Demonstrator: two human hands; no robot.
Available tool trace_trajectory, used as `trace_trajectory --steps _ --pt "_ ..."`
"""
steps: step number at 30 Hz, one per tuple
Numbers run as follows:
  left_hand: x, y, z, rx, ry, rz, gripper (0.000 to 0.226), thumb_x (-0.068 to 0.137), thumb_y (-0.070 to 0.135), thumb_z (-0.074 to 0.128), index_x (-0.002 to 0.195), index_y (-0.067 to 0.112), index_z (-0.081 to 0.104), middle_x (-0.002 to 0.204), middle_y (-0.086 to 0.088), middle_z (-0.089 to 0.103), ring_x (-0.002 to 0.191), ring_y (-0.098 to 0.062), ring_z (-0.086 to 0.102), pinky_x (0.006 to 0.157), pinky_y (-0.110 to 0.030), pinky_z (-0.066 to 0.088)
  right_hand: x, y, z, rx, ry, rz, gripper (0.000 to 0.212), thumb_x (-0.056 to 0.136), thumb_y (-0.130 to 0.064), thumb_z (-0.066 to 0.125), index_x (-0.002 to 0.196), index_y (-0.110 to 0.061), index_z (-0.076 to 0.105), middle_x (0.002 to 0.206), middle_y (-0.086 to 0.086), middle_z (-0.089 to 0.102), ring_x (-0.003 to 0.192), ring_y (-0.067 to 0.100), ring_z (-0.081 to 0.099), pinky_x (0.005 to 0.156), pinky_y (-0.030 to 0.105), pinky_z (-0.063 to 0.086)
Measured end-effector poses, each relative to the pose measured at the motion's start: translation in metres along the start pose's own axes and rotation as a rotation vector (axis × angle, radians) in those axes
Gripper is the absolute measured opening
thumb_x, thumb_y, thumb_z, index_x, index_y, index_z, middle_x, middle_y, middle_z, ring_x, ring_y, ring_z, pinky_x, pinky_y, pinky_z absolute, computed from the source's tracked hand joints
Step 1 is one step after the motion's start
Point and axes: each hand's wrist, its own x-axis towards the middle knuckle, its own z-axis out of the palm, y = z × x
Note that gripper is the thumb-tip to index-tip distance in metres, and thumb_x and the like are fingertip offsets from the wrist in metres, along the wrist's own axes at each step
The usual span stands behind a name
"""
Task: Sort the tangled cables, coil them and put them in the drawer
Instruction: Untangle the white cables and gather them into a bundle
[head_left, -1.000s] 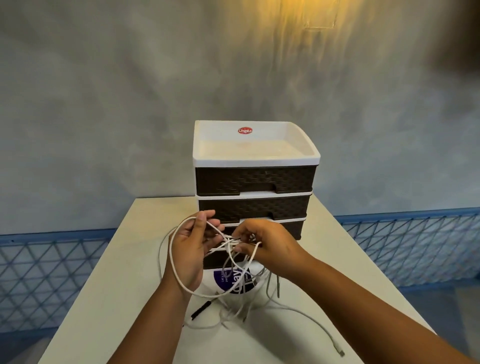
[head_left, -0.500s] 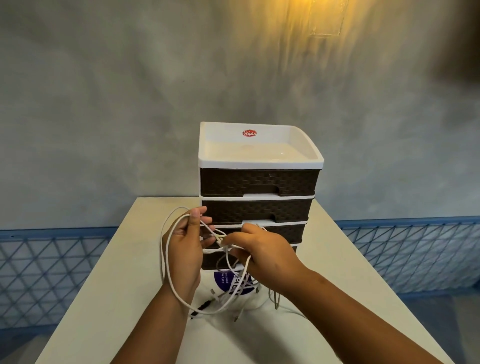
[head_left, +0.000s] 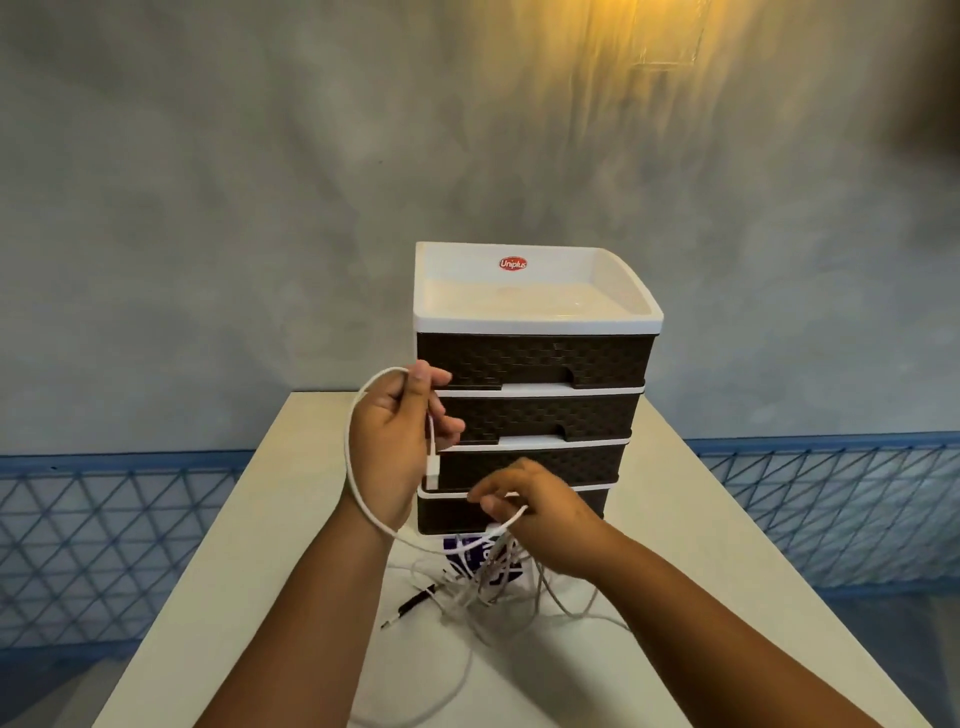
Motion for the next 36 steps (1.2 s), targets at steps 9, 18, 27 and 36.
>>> trace_trajectory --steps 9,18,27,36 --pt "-0.011 0.014 -0.006 0.212 -0.022 -0.068 0.031 0.101 0.039 0.046 0.092 0.023 0.071 0.068 -0.005 0.044 0.057 -0.012 0.040 0.046 -0.020 0.044 -0.017 -0.031 -0.093 0.667 0.352 -0.111 0.026 0.103 -0.022 0.046 0.098 -0.011 0.069 0.073 0.010 0.050 0.058 0.019 0.041 0.054 0.027 0.034" --pt "-0.063 0.053 0.027 0.179 -0.132 -0.007 0.026 0.095 0.042 0.053 0.092 0.029 0.076 0.067 0.000 0.045 0.052 -0.009 0.040 0.047 -0.023 0.040 -0.083 -0.067 -0.175 0.956 0.481 -0.480 0.026 0.105 -0.018 0.041 0.098 -0.008 0.064 0.070 0.006 0.053 0.050 0.011 0.044 0.049 0.022 0.037" --pt "-0.170 0.097 0.072 0.060 -0.183 -0.018 0.029 0.089 0.042 0.057 0.096 0.024 0.078 0.065 -0.011 0.029 0.053 -0.015 0.024 0.045 -0.025 0.022 -0.190 -0.040 -0.178 1.224 0.030 -0.275 0.021 0.098 -0.016 0.042 0.094 -0.003 0.058 0.069 0.008 0.041 0.046 0.009 0.031 0.047 0.023 0.022" --pt "-0.258 0.175 0.072 -0.197 -0.534 -0.063 0.046 0.067 0.044 0.064 0.095 0.009 0.076 0.068 0.002 0.032 0.057 -0.013 0.019 0.044 -0.019 0.023 -0.310 -0.030 -0.145 1.338 -0.476 -0.170 0.022 0.100 -0.016 0.043 0.101 -0.003 0.060 0.074 0.008 0.049 0.044 0.005 0.038 0.039 0.015 0.035"
